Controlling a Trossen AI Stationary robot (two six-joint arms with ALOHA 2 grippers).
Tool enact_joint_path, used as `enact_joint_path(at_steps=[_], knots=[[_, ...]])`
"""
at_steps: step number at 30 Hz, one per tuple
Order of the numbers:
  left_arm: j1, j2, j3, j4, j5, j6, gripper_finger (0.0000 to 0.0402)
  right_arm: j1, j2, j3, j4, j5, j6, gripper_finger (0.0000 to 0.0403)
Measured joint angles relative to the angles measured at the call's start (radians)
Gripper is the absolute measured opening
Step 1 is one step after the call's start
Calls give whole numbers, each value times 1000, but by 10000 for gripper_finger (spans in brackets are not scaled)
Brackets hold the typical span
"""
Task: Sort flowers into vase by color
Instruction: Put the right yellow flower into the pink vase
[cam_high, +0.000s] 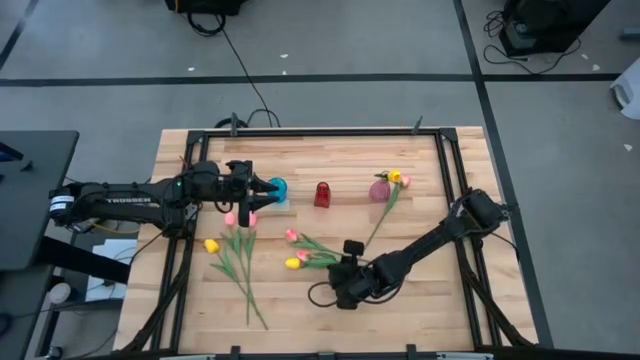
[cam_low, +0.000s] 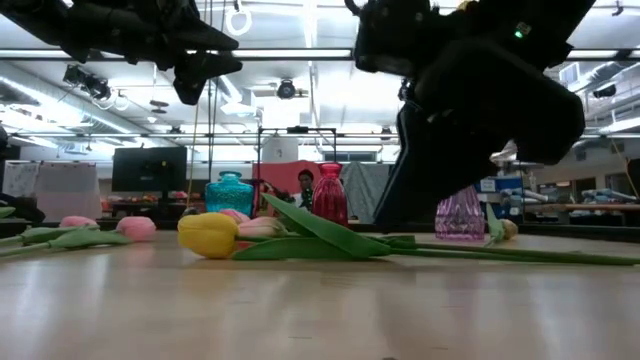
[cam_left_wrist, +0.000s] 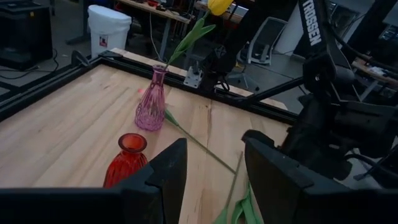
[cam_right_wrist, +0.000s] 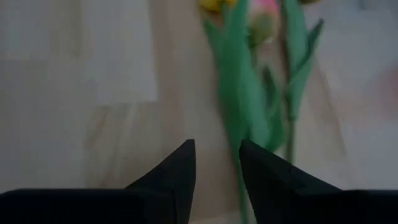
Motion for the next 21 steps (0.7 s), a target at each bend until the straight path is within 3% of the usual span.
enact_joint_path(at_steps=[14,21], knots=[[0,0,0,1,0,0,168,-28,2,-34,10,-2,-48,139],[0,0,0,2,0,16,168,-45,-2,-99,72,-55,-35,136]])
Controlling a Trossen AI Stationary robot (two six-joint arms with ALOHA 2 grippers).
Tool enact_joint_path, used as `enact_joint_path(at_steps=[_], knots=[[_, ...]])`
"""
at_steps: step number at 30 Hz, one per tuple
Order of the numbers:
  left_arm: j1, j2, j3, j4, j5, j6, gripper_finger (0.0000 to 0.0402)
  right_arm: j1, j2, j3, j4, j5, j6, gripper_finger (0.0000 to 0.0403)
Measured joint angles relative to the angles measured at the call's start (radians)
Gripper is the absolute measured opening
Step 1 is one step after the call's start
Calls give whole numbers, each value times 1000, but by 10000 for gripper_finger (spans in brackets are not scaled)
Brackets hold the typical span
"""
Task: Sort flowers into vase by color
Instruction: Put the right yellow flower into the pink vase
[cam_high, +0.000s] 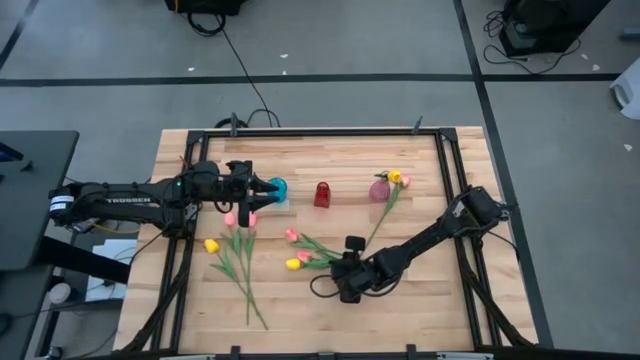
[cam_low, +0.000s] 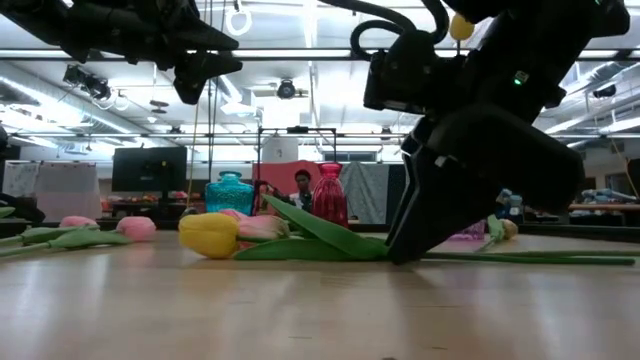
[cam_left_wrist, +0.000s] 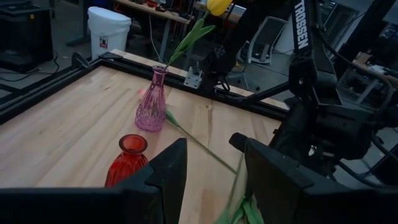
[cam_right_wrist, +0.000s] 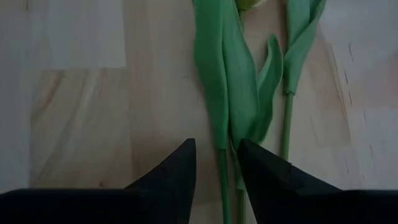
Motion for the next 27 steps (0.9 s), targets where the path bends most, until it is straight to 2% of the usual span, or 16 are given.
enact_joint_path(at_steps=[5,12,19,27], knots=[[0,0,0,0,0,6,168,-6,-2,-10,-1,-31,-24,108],[0,0,0,-3,0,6,168,-11,-2,-10,-31,-54,-32,13],[0,0,0,-5,0,6,168,-12,-18,26,-93,-67,-8,8],[0,0,0,-5,0,6,168,6,-158,64,-120,-90,41,7]])
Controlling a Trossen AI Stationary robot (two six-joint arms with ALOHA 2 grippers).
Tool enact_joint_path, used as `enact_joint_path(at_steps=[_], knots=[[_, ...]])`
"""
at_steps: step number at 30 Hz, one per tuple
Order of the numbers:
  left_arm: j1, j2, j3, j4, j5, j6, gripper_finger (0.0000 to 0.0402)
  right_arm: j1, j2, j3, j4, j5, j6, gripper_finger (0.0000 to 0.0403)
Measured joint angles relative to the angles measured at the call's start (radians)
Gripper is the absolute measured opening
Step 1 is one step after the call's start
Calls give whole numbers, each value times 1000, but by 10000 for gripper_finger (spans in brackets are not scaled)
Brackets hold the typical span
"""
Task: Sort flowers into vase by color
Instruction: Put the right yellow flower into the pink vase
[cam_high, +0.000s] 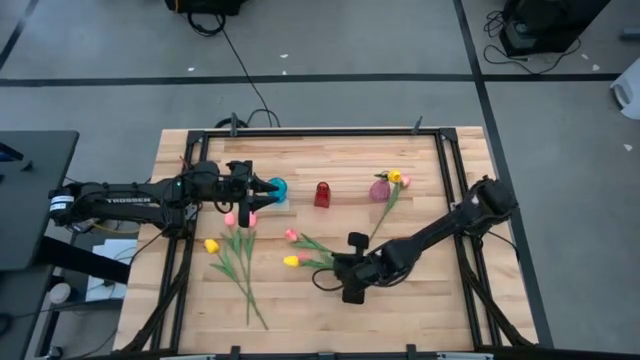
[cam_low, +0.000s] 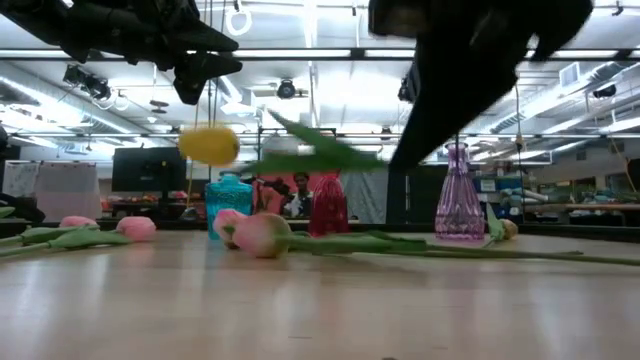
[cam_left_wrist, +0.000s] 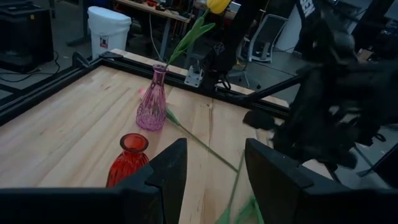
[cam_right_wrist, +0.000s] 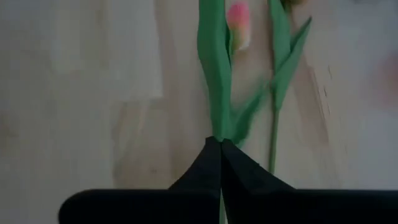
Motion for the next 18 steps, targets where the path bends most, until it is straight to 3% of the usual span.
enact_joint_path(at_steps=[4,9,18], knots=[[0,0,0,-1,0,0,168,28,-92,0,-1,33,8,7],[0,0,0,-3,0,-1,168,95,-219,0,-76,180,61,7],[0,0,0,2,0,-3,168,289,-429,-65,-250,658,297,7]])
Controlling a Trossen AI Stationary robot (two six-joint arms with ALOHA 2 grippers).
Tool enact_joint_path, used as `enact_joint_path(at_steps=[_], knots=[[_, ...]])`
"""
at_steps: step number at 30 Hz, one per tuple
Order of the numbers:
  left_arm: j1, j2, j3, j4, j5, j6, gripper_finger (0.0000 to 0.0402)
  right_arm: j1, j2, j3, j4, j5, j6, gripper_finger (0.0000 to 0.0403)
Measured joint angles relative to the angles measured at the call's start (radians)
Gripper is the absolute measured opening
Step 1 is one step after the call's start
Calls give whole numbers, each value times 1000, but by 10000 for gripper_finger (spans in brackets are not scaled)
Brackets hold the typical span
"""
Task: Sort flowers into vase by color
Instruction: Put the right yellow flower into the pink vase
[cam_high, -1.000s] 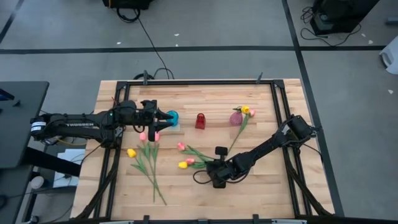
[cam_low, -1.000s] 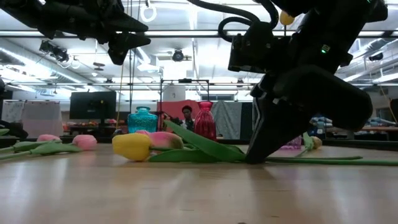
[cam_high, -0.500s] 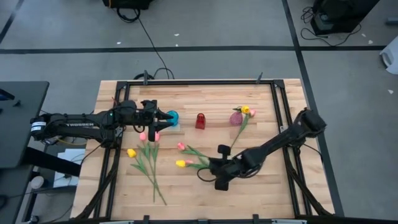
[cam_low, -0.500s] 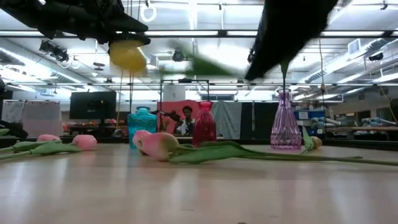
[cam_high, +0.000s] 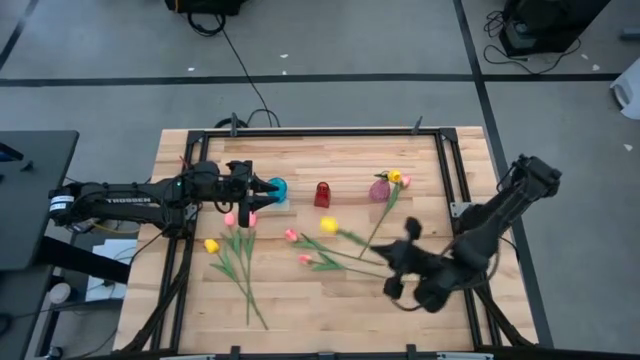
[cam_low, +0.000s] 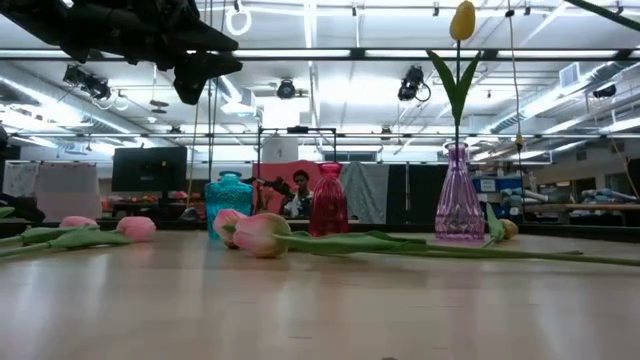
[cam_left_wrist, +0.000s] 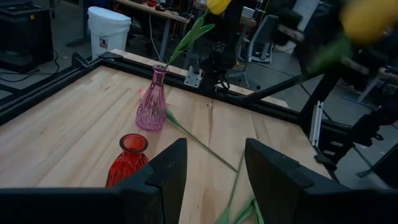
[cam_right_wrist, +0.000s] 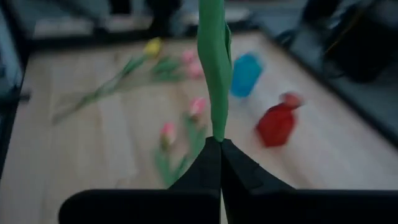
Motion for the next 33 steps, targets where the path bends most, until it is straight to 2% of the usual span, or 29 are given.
enact_joint_path(at_steps=[5,13,25,29,33], knots=[[0,0,0,3,0,0,168,43,-115,-65,-52,192,73,7],[0,0,0,2,0,7,168,14,-312,-159,-118,351,101,7],[0,0,0,13,0,34,168,-139,-610,-342,-136,372,25,7],[0,0,0,28,0,66,168,-198,-701,-427,-100,338,22,7],[0,0,0,47,-2,99,168,-259,-766,-480,38,247,-92,7]])
